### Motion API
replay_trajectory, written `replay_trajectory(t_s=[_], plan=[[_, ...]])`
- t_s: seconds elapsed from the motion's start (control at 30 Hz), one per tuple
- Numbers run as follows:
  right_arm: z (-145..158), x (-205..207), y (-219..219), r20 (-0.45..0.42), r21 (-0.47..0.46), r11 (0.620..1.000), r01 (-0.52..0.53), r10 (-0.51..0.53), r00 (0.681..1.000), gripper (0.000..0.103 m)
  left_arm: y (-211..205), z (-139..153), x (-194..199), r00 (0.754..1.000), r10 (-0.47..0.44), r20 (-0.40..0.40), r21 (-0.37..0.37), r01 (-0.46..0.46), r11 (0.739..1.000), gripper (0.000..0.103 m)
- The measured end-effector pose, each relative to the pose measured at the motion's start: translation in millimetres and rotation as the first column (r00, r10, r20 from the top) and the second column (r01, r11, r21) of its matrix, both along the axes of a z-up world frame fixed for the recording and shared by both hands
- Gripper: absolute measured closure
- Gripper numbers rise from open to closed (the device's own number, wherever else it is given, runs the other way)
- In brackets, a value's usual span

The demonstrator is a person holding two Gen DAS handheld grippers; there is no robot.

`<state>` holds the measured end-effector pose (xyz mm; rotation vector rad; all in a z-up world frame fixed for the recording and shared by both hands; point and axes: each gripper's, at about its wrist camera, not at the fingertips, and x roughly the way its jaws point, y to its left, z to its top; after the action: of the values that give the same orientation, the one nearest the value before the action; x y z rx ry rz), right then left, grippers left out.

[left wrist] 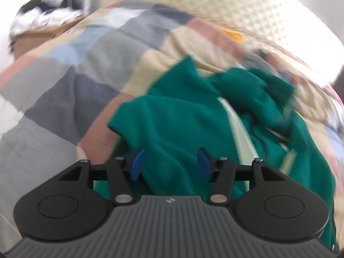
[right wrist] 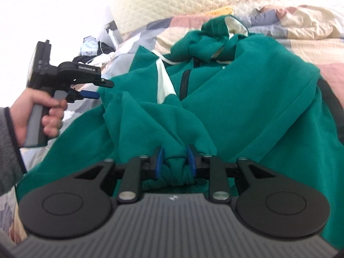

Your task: Fold large clothes

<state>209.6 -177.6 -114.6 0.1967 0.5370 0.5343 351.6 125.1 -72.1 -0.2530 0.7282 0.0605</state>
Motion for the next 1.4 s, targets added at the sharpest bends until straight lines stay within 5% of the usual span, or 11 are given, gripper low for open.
replay_trajectory(t_s=[0.2,0.33,0.5,0.77,1.0,1.17,1.4], plan=[[8.0,-14.8,-9.1,0.054,0.018,1.000,0.020,-0.021,0.998,0.074,-71.6,-2.1,-71.6,0.986,-0.163,0.046,-0.020,0.164,0.986,0.043],[8.3,-17.8,-14.0,0.059,0.031,0.999,0.043,-0.045,0.997,0.074,-113.4,-13.6,-97.6,0.962,-0.264,0.072,0.066,0.259,0.964,0.043],[1.0,-13.8,-3.8,0.075,-0.049,0.998,0.045,-0.042,0.996,0.074,-118.4,-42.3,-101.7,0.979,-0.206,0.013,0.011,0.206,0.979,0.043],[-13.1,-1.5,5.6,0.070,-0.138,0.990,0.015,-0.006,0.998,0.075,-112.7,-63.4,-90.3,0.977,-0.209,-0.053,0.027,0.210,0.977,0.042],[-3.1,-17.7,-13.9,0.069,-0.035,0.997,0.064,-0.061,0.996,0.073,-102.8,-36.8,-115.7,0.976,-0.216,0.008,0.008,0.216,0.976,0.042],[28.3,-44.7,-19.2,0.175,-0.040,0.995,0.096,-0.088,0.981,0.073,-102.4,-4.5,-133.1,0.966,-0.246,0.081,0.046,0.243,0.969,0.038],[72.5,-13.5,-34.7,0.190,0.005,0.992,0.122,-0.121,0.974,0.073,-92.4,35.0,-96.1,0.962,-0.247,0.114,0.038,0.244,0.969,0.038]])
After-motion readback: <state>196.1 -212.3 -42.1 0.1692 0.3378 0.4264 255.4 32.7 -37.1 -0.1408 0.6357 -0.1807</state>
